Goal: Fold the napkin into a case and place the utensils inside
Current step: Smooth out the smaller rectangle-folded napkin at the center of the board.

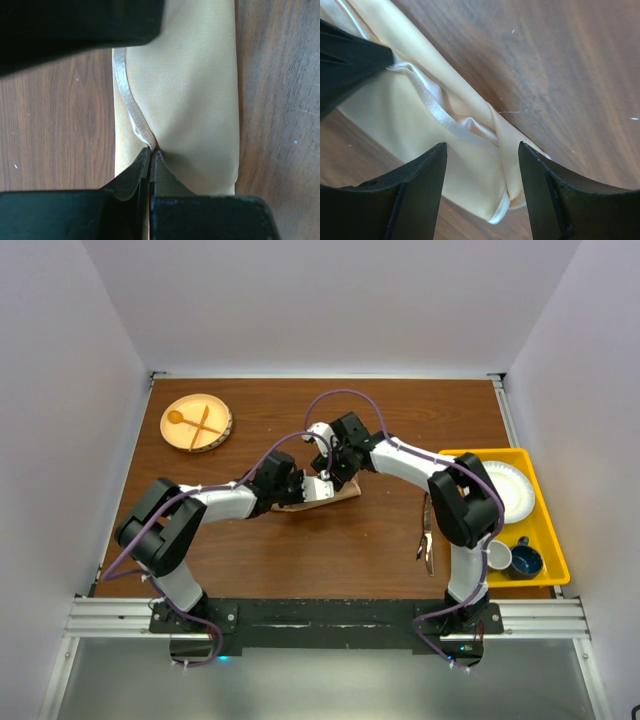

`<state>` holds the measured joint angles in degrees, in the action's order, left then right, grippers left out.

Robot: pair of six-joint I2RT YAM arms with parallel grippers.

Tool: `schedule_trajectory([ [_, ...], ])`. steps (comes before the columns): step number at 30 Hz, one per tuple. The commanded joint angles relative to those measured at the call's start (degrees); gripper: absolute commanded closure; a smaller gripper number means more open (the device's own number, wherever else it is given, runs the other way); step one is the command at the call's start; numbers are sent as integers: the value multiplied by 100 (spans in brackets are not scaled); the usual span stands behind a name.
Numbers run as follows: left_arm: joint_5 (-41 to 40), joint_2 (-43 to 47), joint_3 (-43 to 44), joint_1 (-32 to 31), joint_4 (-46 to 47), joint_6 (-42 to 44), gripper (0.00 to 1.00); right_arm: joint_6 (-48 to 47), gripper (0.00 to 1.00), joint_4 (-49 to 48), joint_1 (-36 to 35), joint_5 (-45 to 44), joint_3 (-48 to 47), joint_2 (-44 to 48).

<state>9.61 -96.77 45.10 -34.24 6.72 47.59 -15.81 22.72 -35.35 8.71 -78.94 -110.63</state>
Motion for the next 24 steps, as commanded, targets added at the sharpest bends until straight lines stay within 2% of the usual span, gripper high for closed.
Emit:
schedule_trajectory([
  [1,129,-105,-116,58,-312,13,100,-290,39,-180,-42,-150,-175,-239],
  [3,120,-96,-142,49,-312,22,100,-361,43,-268,-68,-473,-79,-275],
  [9,112,-52,-239,67,-303,48,100,-370,68,-742,-68,-1011,387,-82],
  [12,103,-70,-230,75,-294,48,100,-379,72,-918,-103,-1196,519,-20],
  [18,103,-87,-230,93,-303,66,100,-431,86,-1182,-138,-1644,590,120],
  [20,112,-105,-230,93,-303,48,100,-484,79,-1244,-130,-1514,608,243],
  [21,120,-105,-221,93,-312,40,100,-519,67,-1148,-130,-1452,590,296],
  [24,120,-123,-230,93,-286,48,100,-712,51,-1016,-121,-1170,590,524],
])
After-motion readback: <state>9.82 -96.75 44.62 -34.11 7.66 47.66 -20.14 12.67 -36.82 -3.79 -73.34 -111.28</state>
